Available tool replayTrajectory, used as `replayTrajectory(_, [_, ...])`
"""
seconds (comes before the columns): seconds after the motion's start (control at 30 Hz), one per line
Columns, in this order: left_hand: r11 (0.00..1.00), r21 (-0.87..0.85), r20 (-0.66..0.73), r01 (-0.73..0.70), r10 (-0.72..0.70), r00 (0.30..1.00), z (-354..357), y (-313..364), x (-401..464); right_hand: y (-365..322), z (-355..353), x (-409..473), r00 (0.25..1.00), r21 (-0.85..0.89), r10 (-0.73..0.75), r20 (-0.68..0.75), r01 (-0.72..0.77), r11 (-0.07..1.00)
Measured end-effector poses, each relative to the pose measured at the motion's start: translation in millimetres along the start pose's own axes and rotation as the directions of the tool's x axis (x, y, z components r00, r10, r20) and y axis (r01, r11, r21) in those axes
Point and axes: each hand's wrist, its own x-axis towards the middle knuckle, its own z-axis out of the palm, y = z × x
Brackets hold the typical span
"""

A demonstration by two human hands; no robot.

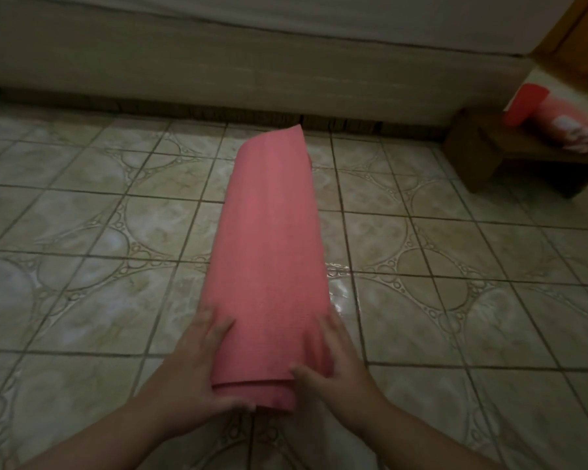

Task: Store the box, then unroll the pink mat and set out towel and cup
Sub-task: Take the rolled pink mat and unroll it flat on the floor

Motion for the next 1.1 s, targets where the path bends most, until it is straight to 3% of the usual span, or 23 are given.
replayTrajectory(0.07, [0.997, 0.08, 0.013, -0.017, 0.016, 1.0, 6, 9, 5, -2, 15, 5, 0.992, -0.151, 0.081, 0.098, -0.065, 0.986])
replayTrajectory(0.17, [0.992, 0.129, 0.054, 0.003, -0.01, 0.998, 10, 15, 9, -7, 29, 12, 0.982, -0.129, 0.132, 0.134, -0.114, 0.985])
replayTrajectory(0.23, [0.99, 0.144, 0.073, 0.004, -0.014, 0.997, 9, 9, 6, -10, 29, 18, 0.989, 0.035, 0.134, 0.064, -0.136, 0.99])
replayTrajectory(0.3, [0.994, 0.108, 0.073, 0.011, -0.019, 0.997, 6, 0, 1, -10, 26, 22, 0.988, 0.304, 0.153, -0.002, -0.146, 0.942])
replayTrajectory(0.37, [0.999, 0.033, 0.056, 0.028, -0.03, 0.998, 2, -11, -5, -11, 25, 25, 0.987, 0.506, 0.159, 0.033, -0.154, 0.849])
replayTrajectory(0.43, [0.998, -0.038, 0.046, 0.048, -0.046, 0.998, -2, -22, -10, -12, 28, 26, 0.986, 0.569, 0.108, 0.127, -0.161, 0.807])
replayTrajectory(0.53, [0.973, -0.206, -0.011, 0.101, -0.106, 0.994, -8, -39, -17, -16, 34, 27, 0.966, 0.388, -0.023, 0.257, -0.081, 0.918])
replayTrajectory(0.67, [0.918, -0.379, -0.19, 0.12, -0.204, 0.96, -10, -64, -28, -29, 46, 25, 0.957, -0.064, -0.02, 0.289, 0.041, 0.997])
replayTrajectory(0.77, [0.919, -0.362, -0.179, 0.158, -0.235, 0.956, -11, -81, -32, -36, 63, 24, 0.953, -0.312, 0.006, 0.302, 0.093, 0.946])
replayTrajectory(0.9, [0.957, -0.215, -0.089, 0.196, -0.22, 0.971, -16, -92, -34, -51, 79, 27, 0.943, -0.496, 0.131, 0.306, 0.04, 0.868])
replayTrajectory(1.0, [0.957, -0.217, -0.173, 0.195, -0.234, 0.957, -22, -84, -21, -60, 86, 29, 0.928, -0.59, 0.224, 0.296, -0.007, 0.807])
replayTrajectory(1.1, [0.955, -0.211, -0.209, 0.209, -0.253, 0.945, -25, -72, -5, -59, 83, 28, 0.932, -0.698, 0.182, 0.312, 0.095, 0.71])
